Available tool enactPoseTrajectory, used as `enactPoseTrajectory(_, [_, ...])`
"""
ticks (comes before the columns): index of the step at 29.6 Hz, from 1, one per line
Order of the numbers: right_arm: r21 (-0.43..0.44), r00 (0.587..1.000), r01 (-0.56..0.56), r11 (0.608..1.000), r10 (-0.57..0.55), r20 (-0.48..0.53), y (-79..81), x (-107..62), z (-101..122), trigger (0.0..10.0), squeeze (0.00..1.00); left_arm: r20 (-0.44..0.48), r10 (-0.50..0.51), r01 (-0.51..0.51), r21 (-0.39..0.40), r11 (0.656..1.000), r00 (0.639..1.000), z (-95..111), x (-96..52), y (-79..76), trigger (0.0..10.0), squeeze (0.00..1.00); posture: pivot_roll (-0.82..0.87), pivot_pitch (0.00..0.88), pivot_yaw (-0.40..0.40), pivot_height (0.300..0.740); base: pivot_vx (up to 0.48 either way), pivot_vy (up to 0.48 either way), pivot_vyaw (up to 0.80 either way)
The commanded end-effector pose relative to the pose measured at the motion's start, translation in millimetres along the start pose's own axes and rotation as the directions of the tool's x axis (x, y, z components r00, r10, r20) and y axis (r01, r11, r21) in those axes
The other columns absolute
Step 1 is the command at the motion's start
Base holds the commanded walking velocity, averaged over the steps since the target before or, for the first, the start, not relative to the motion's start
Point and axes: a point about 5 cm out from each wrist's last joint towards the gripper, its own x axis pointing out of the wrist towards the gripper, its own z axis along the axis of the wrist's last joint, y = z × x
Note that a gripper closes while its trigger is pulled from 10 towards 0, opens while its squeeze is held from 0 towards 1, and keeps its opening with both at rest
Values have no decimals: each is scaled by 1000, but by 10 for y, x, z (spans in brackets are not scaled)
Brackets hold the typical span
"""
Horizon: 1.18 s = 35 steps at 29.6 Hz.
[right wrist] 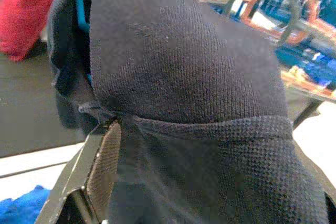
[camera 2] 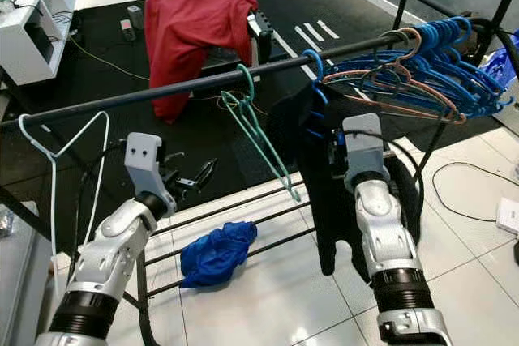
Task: Hang hanger
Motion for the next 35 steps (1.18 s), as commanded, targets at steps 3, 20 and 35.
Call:
enactPoseTrajectory(3, [41, 998, 30, 999, -28, -51, -115, -40, -43, 10000, 1000, -13, 7, -7, -17, 1000, 1000, -32, -9, 30, 10000, 0, -150, 94, 29, 740, 0, 0, 0])
enactPoseTrajectory(20, [-31, 997, -42, 999, 40, -60, 2, -92, 24, 0, 0, -15, 0, 0, -18, 1000, 1000, -32, -4, 36, 10000, 0, -145, 95, 32, 740, 0, 0, 0])
enactPoseTrajectory(35, [1, 1000, 6, 1000, -6, 7, -75, -98, 181, 3725, 0, -13, -2, 1, -18, 1000, 1000, -34, -6, 38, 10000, 0, -148, 94, 31, 740, 0, 0, 0])
